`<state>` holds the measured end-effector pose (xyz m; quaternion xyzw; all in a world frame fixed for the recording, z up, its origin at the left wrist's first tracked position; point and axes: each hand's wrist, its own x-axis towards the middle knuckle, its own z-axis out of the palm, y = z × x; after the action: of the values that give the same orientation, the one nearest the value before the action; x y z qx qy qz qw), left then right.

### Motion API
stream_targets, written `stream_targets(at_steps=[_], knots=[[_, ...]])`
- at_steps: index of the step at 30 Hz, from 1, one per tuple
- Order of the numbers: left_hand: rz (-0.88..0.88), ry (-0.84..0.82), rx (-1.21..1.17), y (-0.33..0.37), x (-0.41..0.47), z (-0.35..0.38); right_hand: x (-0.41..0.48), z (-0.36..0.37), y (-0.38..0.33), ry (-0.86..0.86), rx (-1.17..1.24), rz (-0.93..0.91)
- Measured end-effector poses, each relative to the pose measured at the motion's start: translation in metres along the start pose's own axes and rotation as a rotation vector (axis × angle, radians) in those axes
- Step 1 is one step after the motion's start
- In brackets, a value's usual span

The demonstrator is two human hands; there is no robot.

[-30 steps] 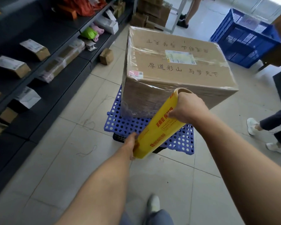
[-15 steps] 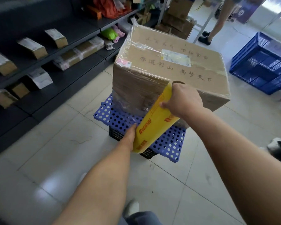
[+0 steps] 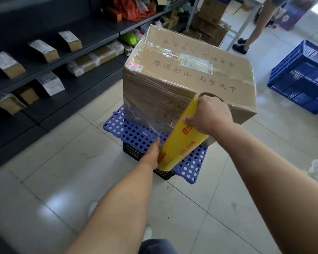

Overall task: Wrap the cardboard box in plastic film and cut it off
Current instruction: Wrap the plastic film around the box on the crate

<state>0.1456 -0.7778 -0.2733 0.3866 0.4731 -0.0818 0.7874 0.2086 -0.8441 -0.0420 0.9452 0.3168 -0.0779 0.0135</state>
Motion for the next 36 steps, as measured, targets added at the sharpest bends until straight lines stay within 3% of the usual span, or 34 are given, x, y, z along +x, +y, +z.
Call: stream_targets(at_steps=[10,15,20,27,36], knots=[[-0.005,-0.180,-0.097,-0.010,0.005,0.025,0.006,0.012,0.014,-0.021,-0.025,-0.003],[0.008,-0.100,-0.145,-0.002,0.004,0.026,0.009,0.012,0.019,-0.074,-0.042,-0.053],[0.058,-0.060,-0.093,0.003,0.002,0.036,0.015,0.014,0.035,0.054,-0.100,-0.020],[0.111,0.017,0.007,0.016,0.000,0.023,0.010,0.021,0.023,-0.004,-0.157,-0.083],[0.130,-0.052,0.173,0.031,-0.029,0.012,0.000,0.008,0.013,-0.043,-0.122,-0.057]])
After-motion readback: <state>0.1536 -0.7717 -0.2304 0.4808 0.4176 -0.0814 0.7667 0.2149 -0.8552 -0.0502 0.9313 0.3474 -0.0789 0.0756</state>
